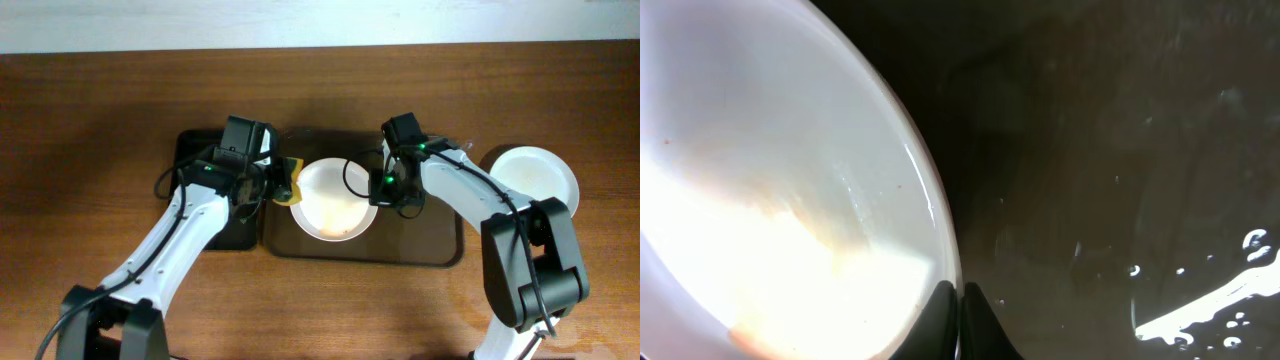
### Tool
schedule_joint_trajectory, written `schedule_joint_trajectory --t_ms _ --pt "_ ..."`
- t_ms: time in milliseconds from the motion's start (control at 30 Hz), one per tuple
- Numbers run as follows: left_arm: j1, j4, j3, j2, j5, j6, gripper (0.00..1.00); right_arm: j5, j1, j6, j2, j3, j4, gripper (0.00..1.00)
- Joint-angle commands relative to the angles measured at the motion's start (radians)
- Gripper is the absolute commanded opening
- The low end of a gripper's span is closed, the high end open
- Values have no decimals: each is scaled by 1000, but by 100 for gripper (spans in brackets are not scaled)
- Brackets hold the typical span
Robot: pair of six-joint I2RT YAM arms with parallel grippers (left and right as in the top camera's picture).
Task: Clean dirty plates on tray and stack at the side
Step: 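Scrub the last plate with the left-held sponge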
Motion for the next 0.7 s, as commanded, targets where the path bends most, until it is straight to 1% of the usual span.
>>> schedule_joint_trajectory --t_ms 0,67,200,267,367,433,500,533,567,600,633,667 --pt "40 -71 0 -24 -185 28 0 70 6 -53 -71 83 -34 4" --pt "90 -100 0 -24 -222 28 0 158 6 -58 -126 117 -68 4" --pt "201 -100 0 -20 -226 40 0 311 6 -81 -247 126 -120 4" --pt "257 -99 -1 -13 -224 40 0 440 6 -126 -302 126 -169 4" --pt "298 -99 -2 -5 -224 40 0 595 6 -131 -338 126 -212 4" --pt "309 -98 -8 -3 -224 40 0 585 6 -130 -340 126 -221 4" --pt "309 -90 -19 -3 -224 40 0 515 6 -128 -326 125 -201 5" --pt "309 -89 -24 -3 -224 43 0 470 6 -129 -313 125 -168 15" --pt "309 -77 -35 -3 -223 79 0 443 6 -129 -298 125 -124 33" --pt "309 -71 -38 -2 -219 104 0 434 6 -128 -291 125 -104 35" --pt "309 -41 -48 1 -170 200 0 414 5 -128 -282 125 -85 35" --pt "309 -21 -54 7 -143 260 0 394 5 -128 -275 125 -74 35"
